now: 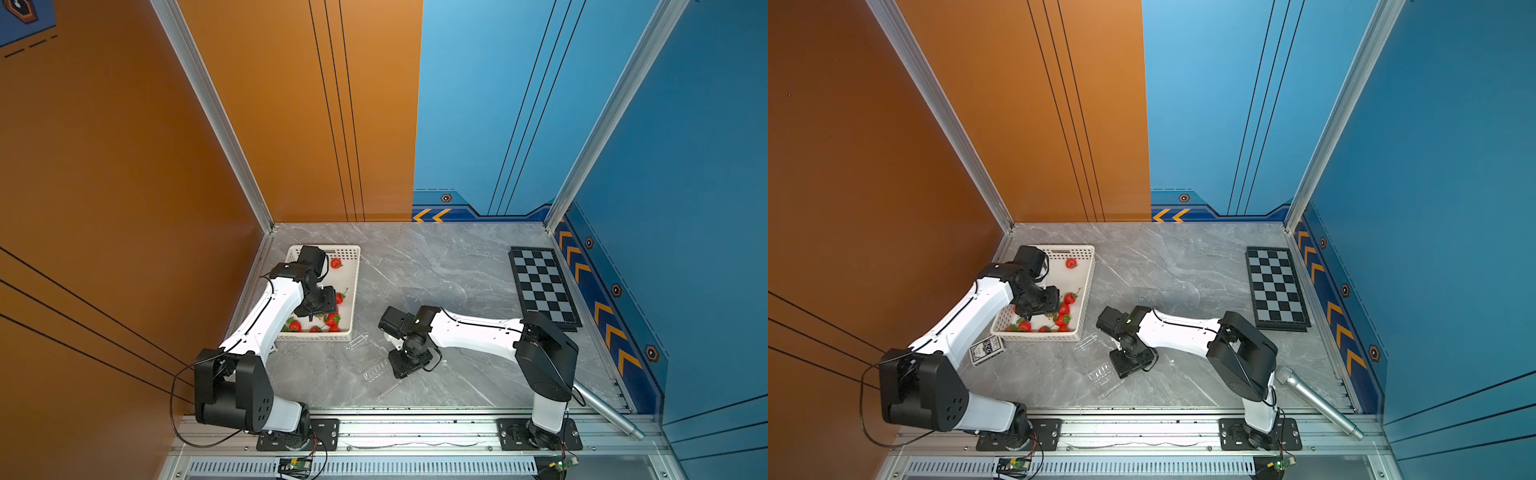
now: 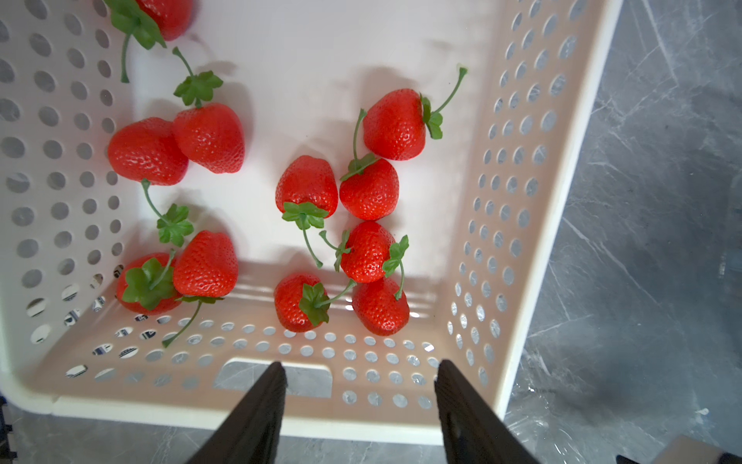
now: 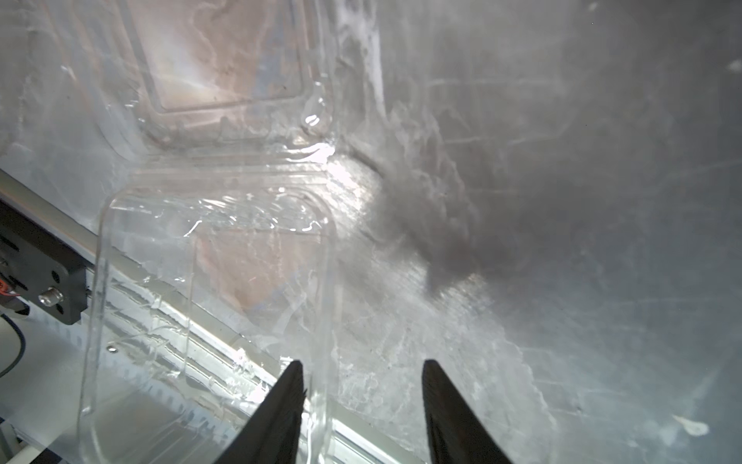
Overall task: Pack strawberries into containers
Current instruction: Move the packing box to the center of the board.
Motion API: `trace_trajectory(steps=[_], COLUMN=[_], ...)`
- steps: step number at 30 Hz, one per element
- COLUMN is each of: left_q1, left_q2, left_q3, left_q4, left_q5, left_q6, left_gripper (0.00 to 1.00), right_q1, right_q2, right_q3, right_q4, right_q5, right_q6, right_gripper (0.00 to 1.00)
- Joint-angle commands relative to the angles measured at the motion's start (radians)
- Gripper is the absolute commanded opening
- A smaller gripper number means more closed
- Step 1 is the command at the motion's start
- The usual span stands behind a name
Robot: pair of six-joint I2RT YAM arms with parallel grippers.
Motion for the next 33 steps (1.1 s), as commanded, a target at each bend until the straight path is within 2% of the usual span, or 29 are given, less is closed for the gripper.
trace_trajectory(steps=[1, 17, 28, 33], left_q1=[-0.009, -0.011, -0.021, -0.028], left_q2=[-0.019, -0.009, 0.02, 0.074], left_q3=[-0.013, -0.011, -0.018, 0.008], left_q4=[-0.009, -0.008, -0.009, 0.011], left_q5=[0.005, 0.002, -0.03, -0.044], left_q6=[-0.01, -0.015, -0.038, -0.049], left_gripper=[0.62, 0.62, 0.62, 0.62], right_q1=[-0.009, -0.081, -0.207, -0.245], right_q2=[0.02, 0.078, 0.12, 0.143], right_q3=[-0.033, -0.065, -0.068, -0.067], right_q4=[-0.032, -0.026, 0.012, 0.032], right_q5=[-0.015, 0.038, 0.063, 0.066], right_q6=[-0.013, -0.053, -0.091, -0.105], right_gripper=[0.46, 0.3, 0.27, 0.26])
